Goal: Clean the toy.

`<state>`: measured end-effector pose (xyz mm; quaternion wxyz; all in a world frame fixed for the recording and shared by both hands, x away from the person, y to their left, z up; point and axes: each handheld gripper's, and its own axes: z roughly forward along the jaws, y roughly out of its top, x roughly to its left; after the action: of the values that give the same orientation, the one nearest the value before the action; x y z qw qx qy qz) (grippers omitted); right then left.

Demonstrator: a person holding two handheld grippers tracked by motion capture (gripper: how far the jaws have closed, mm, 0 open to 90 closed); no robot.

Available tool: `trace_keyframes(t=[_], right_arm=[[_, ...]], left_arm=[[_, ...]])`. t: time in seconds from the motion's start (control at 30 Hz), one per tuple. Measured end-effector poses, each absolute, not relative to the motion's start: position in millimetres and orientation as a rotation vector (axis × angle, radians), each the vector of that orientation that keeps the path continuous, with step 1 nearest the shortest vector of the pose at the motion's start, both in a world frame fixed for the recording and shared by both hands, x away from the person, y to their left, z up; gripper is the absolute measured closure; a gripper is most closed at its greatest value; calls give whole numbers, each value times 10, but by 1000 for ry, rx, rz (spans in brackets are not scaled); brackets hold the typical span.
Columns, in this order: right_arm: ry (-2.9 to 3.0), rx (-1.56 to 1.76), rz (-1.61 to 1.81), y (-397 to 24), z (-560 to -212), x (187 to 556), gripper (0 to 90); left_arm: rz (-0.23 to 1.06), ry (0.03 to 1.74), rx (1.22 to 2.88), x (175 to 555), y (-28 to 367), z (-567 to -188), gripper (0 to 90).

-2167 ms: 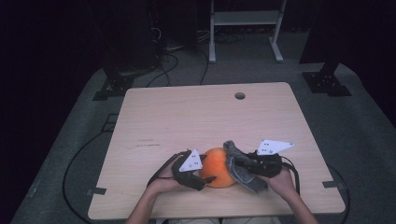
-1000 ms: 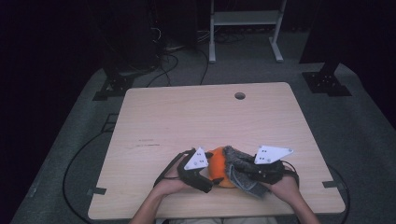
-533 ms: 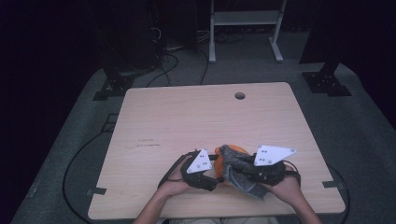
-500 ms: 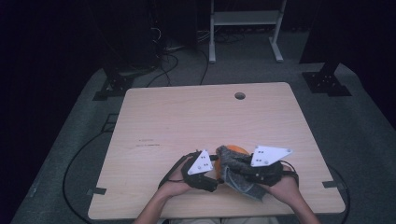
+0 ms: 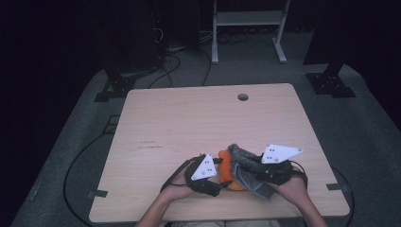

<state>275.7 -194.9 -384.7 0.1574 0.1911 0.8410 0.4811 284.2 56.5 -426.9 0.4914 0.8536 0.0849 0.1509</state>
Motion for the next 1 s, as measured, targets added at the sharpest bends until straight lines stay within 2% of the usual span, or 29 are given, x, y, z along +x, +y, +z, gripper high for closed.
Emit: trace_keyframes(t=[0.17, 0.33, 0.43, 0.5, 0.57, 0.73, 1.0], right_arm=[[2432, 463, 1362, -1755, -3845, 2712, 741], [2393, 582, 1288, -1947, -3963, 2860, 741], [2385, 663, 1330, -2073, -4112, 2924, 741], [2367, 676, 1344, -2071, -4125, 2917, 741], [2367, 643, 1377, -2012, -4122, 2887, 740], [2393, 529, 1375, -1834, -4119, 2803, 737], [2390, 676, 1388, -2091, -4281, 2909, 736]], left_arm=[[363, 204, 2119, 2843, 573, -4298, 263], [344, 243, 2180, 2924, 681, -4403, 265], [296, 264, 2150, 2969, 736, -4381, 208], [287, 290, 2072, 2986, 757, -4304, 171], [294, 287, 2003, 2975, 754, -4243, 170], [334, 275, 2090, 2979, 737, -4342, 185], [287, 327, 2105, 3045, 838, -4347, 209]])
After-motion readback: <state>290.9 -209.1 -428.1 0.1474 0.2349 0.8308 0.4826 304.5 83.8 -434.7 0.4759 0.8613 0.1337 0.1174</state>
